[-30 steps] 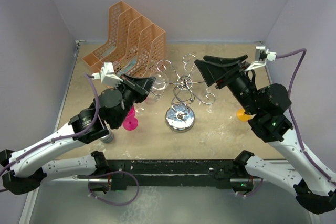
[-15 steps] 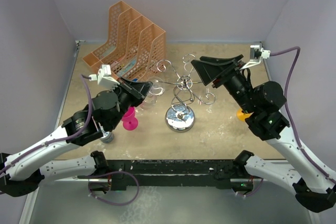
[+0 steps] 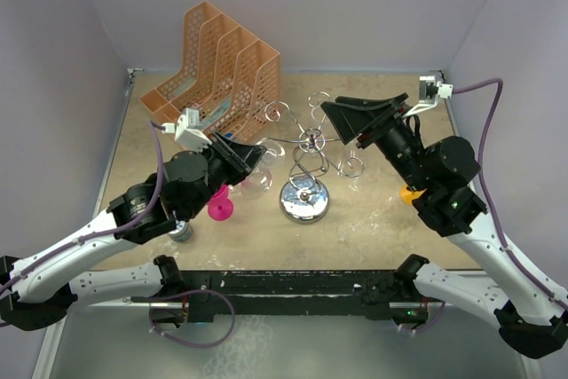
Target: Place the wine glass upside down on the wine glass rack
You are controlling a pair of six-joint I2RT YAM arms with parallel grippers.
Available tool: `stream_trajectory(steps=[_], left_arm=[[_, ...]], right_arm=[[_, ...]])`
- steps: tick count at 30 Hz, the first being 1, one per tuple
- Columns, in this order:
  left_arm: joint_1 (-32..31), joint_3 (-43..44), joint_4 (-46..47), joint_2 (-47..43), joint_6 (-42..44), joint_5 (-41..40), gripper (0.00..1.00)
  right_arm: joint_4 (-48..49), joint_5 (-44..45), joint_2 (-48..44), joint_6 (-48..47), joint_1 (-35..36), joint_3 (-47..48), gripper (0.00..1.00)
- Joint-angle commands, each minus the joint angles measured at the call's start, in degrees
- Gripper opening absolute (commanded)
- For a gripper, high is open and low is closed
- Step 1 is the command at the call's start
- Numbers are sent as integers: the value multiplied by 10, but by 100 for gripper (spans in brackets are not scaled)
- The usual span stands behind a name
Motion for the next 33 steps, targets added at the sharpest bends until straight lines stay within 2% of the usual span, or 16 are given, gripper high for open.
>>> stream_trajectory(steps=[1,6,10,20,27,33], left_arm=[[1,30,1,0,0,14,18],[1,45,-29,0,-3,26,31],[1,55,-51,-4,-4,34,37],[2,70,-95,-23,-1,32,40],[1,81,-107,-44,28,22,41],[2,98,-109,-64,122,-47,41]], right_arm=[[21,5,0,7,-3,7,64],[4,6,3,8,-2,15,64],[-34,21,9,4,-2,30,63],[-135,90,3,-13,-2,57,62],[-223,198,-26,-12,-2,66,62],[-334,353,-25,2,-2,89,62]])
